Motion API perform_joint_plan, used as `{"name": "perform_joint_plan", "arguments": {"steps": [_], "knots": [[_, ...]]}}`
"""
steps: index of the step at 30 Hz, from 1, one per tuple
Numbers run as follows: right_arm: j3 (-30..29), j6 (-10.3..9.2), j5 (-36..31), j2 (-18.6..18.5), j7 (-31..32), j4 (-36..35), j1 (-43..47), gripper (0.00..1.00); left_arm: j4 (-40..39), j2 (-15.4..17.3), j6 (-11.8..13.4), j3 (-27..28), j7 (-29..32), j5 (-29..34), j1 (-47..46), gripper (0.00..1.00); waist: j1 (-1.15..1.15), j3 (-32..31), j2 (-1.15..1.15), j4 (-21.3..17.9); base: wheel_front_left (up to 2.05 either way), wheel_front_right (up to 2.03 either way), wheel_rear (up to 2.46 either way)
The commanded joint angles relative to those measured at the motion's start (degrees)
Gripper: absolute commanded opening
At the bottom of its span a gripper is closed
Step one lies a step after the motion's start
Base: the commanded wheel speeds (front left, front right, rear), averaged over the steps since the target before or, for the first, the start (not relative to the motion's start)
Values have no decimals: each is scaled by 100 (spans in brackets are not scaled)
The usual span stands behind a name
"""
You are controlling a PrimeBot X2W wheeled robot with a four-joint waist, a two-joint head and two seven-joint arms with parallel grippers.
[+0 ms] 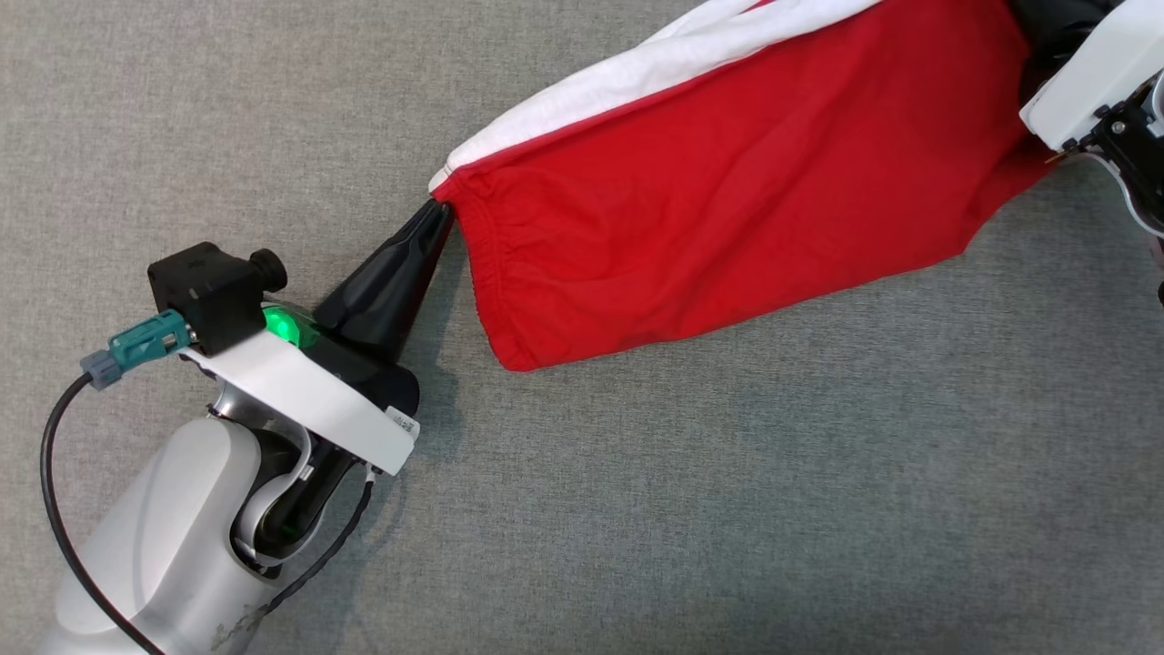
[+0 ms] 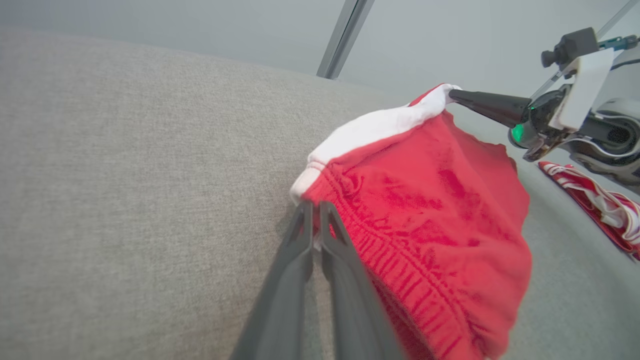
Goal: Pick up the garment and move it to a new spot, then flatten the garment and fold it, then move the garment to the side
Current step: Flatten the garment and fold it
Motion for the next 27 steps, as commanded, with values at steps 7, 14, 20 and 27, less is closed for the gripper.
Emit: {"name": "perform_joint_plan", "arguments": {"steps": [7, 14, 20, 27], "knots": [[431, 0, 404, -200, -913, -114, 264, 100, 83, -1, 346, 207, -494, 257, 114, 100, 0, -262, 0, -184, 0, 0, 0], [697, 0, -233, -348, -2272, -310, 889, 100, -168, -132, 1182, 745, -1044, 563, 483, 100, 0, -565, 0, -453, 0, 0, 0], [-96, 0, -1406, -6, -2628, -355, 1538, 100, -315, -326, 1603, 1154, -1171, 1151, 692, 100, 0, -789, 0, -659, 0, 0, 0], [-1549, 0, -2813, 562, -2619, -1311, 2867, 100, -241, -369, 1564, 1335, -1173, 1904, 1011, 100, 0, -1006, 0, -769, 0, 0, 0]]}}
